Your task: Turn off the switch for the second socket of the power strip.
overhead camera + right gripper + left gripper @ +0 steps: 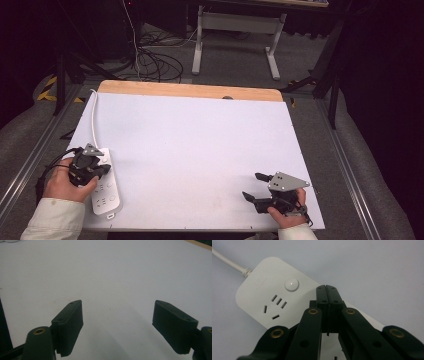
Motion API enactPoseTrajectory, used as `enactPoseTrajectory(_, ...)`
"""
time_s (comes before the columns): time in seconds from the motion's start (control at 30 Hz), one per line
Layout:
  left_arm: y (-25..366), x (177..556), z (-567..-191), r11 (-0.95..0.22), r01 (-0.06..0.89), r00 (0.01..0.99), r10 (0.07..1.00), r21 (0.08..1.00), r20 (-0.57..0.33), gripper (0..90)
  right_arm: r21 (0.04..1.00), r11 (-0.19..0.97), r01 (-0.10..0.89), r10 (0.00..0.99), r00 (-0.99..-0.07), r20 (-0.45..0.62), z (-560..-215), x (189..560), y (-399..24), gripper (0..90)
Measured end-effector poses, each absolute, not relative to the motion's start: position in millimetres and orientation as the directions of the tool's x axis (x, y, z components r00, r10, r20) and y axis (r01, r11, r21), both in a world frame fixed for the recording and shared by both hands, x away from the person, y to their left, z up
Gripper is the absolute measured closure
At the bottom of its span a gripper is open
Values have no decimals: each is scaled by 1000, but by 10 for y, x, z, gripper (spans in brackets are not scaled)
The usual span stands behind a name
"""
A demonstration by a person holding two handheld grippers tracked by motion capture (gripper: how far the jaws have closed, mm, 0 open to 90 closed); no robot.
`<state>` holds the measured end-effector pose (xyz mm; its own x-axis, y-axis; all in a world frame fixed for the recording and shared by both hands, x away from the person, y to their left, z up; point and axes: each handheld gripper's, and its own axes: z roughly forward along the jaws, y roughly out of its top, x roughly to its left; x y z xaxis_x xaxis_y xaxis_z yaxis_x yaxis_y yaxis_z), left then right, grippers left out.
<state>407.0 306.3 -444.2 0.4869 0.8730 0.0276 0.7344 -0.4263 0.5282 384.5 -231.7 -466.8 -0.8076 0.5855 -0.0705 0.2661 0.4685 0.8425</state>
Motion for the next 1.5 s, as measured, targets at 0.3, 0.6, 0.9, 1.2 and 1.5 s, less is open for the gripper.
enactPoseTrajectory(0.3,3035,4080,-4455,-432,730,498,867,530,20,900,839,474,268,583,-810,-70,-4671,3846,-2305,249)
enactPoseTrajectory(0.6,2984,4041,-4412,-436,712,485,872,551,65,900,841,471,267,586,-807,-72,-4670,3849,-2319,248)
enactPoseTrajectory(0.9,3015,3968,-4250,-421,682,485,872,598,62,900,840,472,267,587,-806,-73,-4672,3850,-2314,248)
enactPoseTrajectory(1.2,3018,3920,-4141,-420,661,498,866,622,55,900,840,472,268,588,-806,-73,-4672,3852,-2318,248)
enactPoseTrajectory(1.5,3034,3916,-4105,-421,655,513,858,627,40,759,841,471,267,589,-805,-74,-4671,3849,-2322,248)
